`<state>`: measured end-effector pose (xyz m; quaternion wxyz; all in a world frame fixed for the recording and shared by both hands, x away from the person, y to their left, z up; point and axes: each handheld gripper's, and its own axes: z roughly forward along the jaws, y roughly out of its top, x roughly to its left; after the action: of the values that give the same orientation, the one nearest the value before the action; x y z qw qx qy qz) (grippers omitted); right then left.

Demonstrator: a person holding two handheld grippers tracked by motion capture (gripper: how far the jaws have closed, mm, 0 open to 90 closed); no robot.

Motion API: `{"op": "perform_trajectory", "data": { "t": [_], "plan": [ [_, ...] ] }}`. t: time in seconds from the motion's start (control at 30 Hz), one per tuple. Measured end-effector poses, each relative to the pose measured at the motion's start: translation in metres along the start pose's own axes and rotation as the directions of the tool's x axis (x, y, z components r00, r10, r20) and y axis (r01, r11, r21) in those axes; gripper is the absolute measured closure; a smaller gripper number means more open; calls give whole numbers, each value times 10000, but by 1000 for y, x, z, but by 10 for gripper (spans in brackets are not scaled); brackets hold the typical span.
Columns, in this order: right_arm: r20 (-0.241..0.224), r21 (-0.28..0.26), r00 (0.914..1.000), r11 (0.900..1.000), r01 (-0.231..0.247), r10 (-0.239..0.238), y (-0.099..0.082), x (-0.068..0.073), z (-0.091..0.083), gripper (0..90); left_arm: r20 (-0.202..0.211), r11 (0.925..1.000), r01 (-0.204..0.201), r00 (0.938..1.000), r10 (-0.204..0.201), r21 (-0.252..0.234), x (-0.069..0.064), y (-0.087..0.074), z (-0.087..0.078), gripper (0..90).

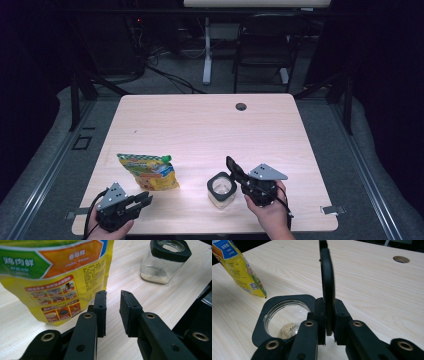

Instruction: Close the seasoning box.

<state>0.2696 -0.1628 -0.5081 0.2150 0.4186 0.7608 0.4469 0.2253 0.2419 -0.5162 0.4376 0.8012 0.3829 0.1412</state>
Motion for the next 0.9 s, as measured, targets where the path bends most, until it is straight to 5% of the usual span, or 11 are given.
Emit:
{"op": "perform_trajectory", "data": {
  "t": [0.5, 0.9],
  "plan": [
    [-1228, 297, 9901, 9975, -646, 678, -1, -15, -3, 847, -183, 9993, 350, 9992, -353, -138, 8, -4, -3, 755],
    [-1671, 633, 9856, 9979, -162, 266, 0, -19, -7, 845, -239, 9990, 428, 9988, -431, -135, 11, -5, -4, 753]
  ]
}}
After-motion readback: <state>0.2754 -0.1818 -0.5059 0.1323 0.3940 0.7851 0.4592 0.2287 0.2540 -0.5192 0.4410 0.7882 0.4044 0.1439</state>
